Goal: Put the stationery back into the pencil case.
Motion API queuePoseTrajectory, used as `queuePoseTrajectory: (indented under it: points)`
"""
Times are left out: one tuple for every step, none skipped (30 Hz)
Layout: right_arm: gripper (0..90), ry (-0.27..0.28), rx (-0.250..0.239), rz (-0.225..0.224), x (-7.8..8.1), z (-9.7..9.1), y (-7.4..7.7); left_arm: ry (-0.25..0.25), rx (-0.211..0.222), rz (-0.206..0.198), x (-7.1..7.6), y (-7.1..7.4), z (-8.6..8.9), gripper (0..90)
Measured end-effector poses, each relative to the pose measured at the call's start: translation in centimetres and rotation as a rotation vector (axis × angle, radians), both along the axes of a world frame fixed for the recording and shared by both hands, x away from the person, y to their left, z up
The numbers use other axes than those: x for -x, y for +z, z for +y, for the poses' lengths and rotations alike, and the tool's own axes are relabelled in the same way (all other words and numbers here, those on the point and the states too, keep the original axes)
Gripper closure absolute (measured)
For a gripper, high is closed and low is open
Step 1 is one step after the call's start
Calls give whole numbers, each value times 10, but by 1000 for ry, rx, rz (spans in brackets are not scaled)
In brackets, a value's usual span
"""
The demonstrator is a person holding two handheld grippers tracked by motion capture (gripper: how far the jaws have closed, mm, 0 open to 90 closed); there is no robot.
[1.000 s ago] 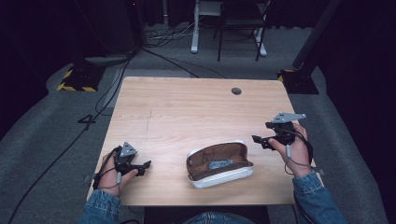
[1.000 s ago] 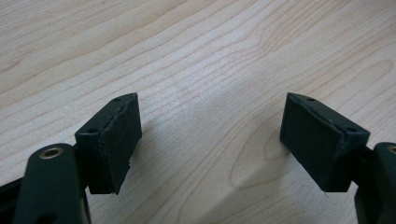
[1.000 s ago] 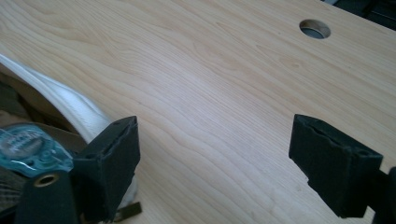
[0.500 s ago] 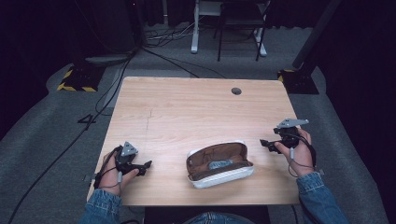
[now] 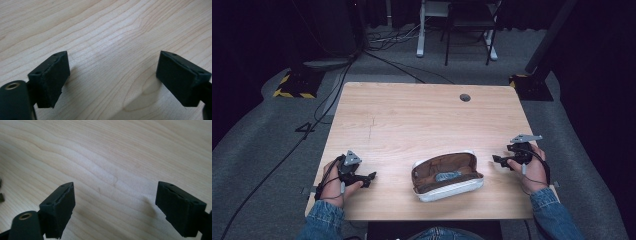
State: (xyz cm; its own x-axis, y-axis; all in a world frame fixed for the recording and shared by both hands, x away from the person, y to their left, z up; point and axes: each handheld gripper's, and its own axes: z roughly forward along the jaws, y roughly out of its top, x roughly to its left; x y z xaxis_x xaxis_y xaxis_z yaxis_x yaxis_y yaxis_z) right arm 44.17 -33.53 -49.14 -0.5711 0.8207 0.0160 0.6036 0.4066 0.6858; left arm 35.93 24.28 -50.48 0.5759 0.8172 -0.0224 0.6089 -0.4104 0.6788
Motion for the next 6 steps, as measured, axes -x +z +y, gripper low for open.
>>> queuePoseTrajectory:
  points:
    - [169,2,4,4,1,-1,-2,-5,-2,6,0,0,-1,71]
    - [161,2,8,-7,2,-2,-6,-9,-6,6,-1,-1,-2,51]
    - [155,-5,9,-19,3,-2,-7,-7,-5,10,-1,-1,-3,33]
    - [155,-11,4,-30,4,-2,-8,-2,-5,12,-1,-1,-4,24]
    - [154,-31,-6,-42,5,-1,-9,3,-10,16,-1,-1,-4,16]
    - [154,-31,-6,-42,5,-1,-9,3,-10,16,-1,-1,-4,10]
